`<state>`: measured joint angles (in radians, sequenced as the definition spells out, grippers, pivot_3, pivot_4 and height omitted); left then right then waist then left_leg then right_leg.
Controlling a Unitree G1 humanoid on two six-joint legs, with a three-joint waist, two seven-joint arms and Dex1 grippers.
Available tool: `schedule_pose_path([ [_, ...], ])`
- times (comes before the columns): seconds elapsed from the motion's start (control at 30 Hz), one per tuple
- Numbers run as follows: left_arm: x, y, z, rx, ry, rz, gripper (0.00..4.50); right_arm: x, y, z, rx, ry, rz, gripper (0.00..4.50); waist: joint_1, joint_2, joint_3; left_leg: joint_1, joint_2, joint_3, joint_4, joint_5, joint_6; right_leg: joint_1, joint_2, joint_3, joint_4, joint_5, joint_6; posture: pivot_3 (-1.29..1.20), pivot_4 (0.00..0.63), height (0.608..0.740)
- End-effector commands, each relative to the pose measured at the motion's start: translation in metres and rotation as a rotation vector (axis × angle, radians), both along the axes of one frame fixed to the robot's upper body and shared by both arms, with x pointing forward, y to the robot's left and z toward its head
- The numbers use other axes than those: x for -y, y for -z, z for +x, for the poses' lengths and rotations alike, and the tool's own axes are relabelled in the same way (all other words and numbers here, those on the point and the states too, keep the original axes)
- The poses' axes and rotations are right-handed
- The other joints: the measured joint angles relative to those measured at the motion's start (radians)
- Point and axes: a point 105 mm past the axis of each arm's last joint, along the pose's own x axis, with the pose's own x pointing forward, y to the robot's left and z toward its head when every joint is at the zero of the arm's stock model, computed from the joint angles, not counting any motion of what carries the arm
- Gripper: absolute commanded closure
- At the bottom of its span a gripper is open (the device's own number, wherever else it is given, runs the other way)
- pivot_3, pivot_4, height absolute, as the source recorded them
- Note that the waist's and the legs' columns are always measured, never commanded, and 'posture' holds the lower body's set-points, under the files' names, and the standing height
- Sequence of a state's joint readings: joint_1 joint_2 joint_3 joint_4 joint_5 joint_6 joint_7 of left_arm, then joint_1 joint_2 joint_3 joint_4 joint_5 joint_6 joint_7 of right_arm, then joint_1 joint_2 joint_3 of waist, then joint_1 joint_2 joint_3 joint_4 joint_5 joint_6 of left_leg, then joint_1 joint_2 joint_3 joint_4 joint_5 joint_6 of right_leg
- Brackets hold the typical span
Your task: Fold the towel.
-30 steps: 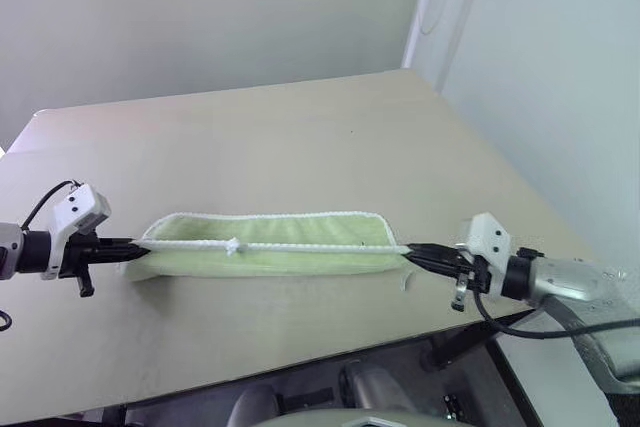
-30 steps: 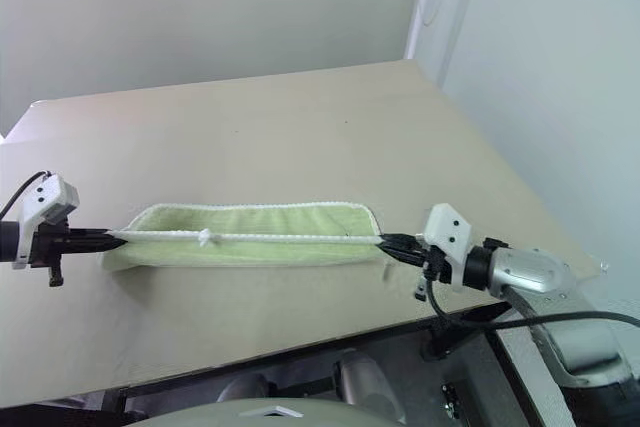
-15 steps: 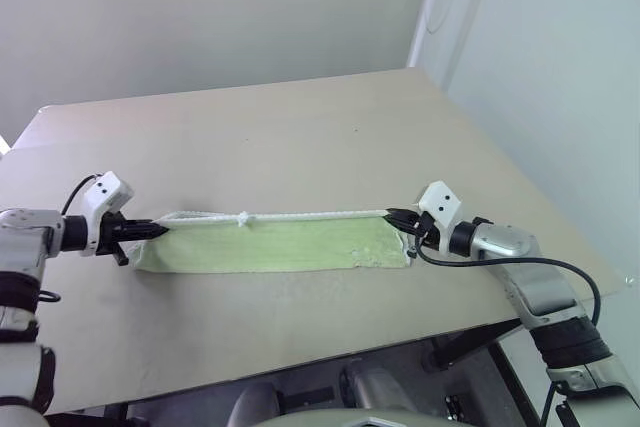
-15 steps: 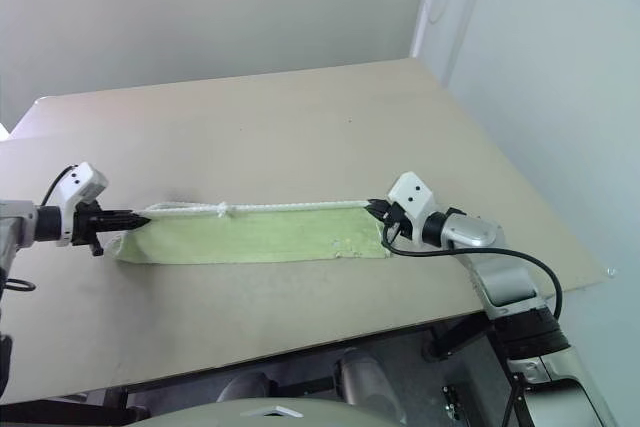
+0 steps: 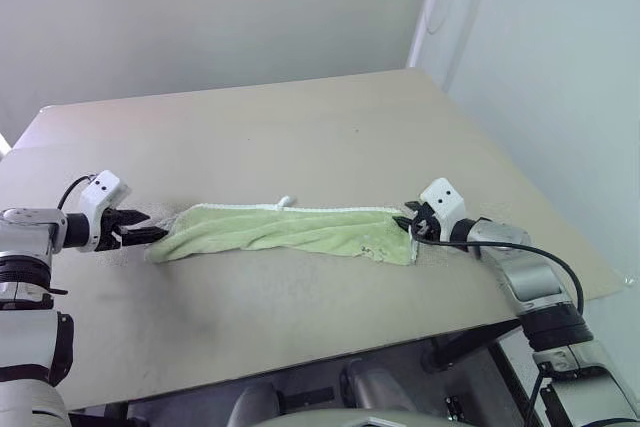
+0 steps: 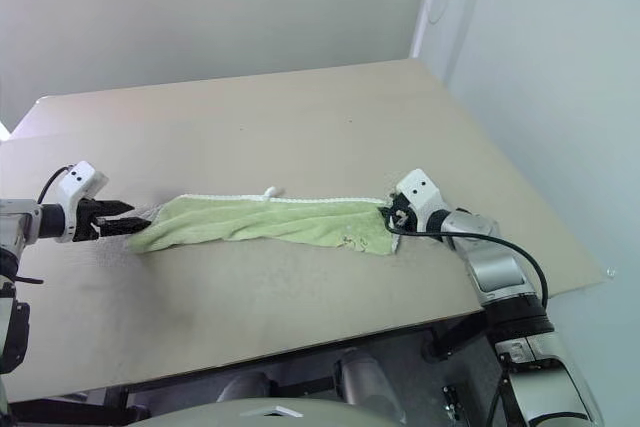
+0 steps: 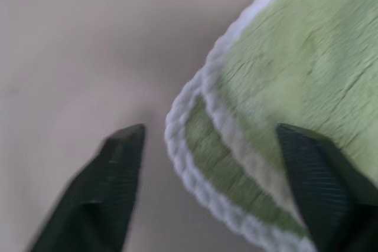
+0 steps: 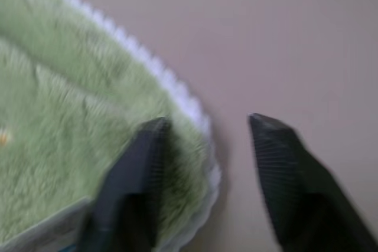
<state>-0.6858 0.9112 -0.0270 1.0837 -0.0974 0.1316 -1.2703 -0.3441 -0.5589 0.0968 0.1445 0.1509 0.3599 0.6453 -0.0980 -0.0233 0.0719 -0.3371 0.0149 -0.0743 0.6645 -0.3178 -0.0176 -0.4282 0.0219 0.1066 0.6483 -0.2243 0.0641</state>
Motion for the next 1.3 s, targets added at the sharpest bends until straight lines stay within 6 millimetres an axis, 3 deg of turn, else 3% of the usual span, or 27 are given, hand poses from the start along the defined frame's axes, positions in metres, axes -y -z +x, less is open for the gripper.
schedule_pose_path([
  [0.03,0.006,-0.024,0.009,0.066,0.038,-0.027,0.0,-0.012,-0.046,0.009,0.17,-0.043,0.073,0.94,-0.001,0.0,0.0,0.0,0.0,0.0,0.0,0.0,0.0,0.0,0.0,0.0,0.0,0.0,0.0,0.0,0.0,0.74],
  [0.2,0.008,-0.026,0.009,0.067,0.06,-0.016,0.0,-0.016,-0.051,0.0,0.043,-0.071,0.178,0.94,0.001,0.0,0.0,0.0,0.0,-0.001,0.0,0.0,0.0,0.0,0.0,0.0,0.0,0.001,0.002,0.0,0.0,0.74],
  [0.27,0.008,-0.023,0.011,0.071,0.052,0.01,0.0,-0.013,-0.049,-0.006,-0.087,-0.039,0.239,0.94,0.002,0.0,0.0,0.0,0.0,-0.001,0.0,0.0,0.0,0.0,0.0,0.0,0.0,0.001,0.002,0.0,0.0,0.74],
  [0.37,0.011,-0.018,0.014,0.072,0.029,0.0,0.0,-0.014,-0.055,-0.033,-0.296,-0.013,0.463,0.94,0.008,0.0,0.0,0.0,0.0,-0.001,0.0,0.0,0.0,0.0,0.0,0.0,0.0,0.001,0.002,0.0,0.0,0.74],
  [0.5,0.018,-0.032,0.021,0.12,0.039,-0.065,0.0,-0.009,-0.059,-0.057,-0.447,0.038,0.648,0.94,0.019,0.0,0.0,-0.001,0.0,-0.003,0.0,0.0,0.0,0.0,0.0,-0.002,0.001,0.002,0.002,0.0,0.0,0.74],
  [0.63,0.033,-0.044,0.022,0.154,0.116,-0.1,0.0,-0.011,-0.055,-0.08,-0.575,0.041,0.84,0.94,0.028,0.0,0.0,-0.001,0.0,-0.003,0.0,0.0,0.0,0.0,0.001,-0.002,0.001,0.001,0.001,0.0,0.0,0.74],
  [0.8,0.064,-0.045,0.01,0.153,0.248,-0.16,0.0,-0.02,-0.039,-0.097,-0.666,0.054,1.042,0.94,0.027,0.003,-0.001,-0.001,0.0,-0.002,-0.001,0.0,0.0,0.001,0.0,-0.001,0.0,0.0,-0.001,0.0,0.0,0.74],
  [1.07,0.098,-0.032,-0.009,0.141,0.326,-0.187,0.0,-0.035,-0.006,-0.119,-0.836,0.223,1.183,0.94,0.021,0.005,0.0,-0.001,0.001,-0.002,-0.002,0.0,0.0,0.002,0.0,-0.001,0.0,-0.001,-0.002,0.0,0.0,0.74],
  [1.3,0.104,-0.03,-0.008,0.145,0.329,-0.176,0.0,-0.024,0.008,-0.109,-0.907,0.473,1.245,0.94,-0.002,0.005,0.0,-0.001,0.001,0.0,-0.001,0.0,0.0,0.004,0.0,0.001,-0.002,-0.001,-0.002,0.0,0.0,0.74],
])
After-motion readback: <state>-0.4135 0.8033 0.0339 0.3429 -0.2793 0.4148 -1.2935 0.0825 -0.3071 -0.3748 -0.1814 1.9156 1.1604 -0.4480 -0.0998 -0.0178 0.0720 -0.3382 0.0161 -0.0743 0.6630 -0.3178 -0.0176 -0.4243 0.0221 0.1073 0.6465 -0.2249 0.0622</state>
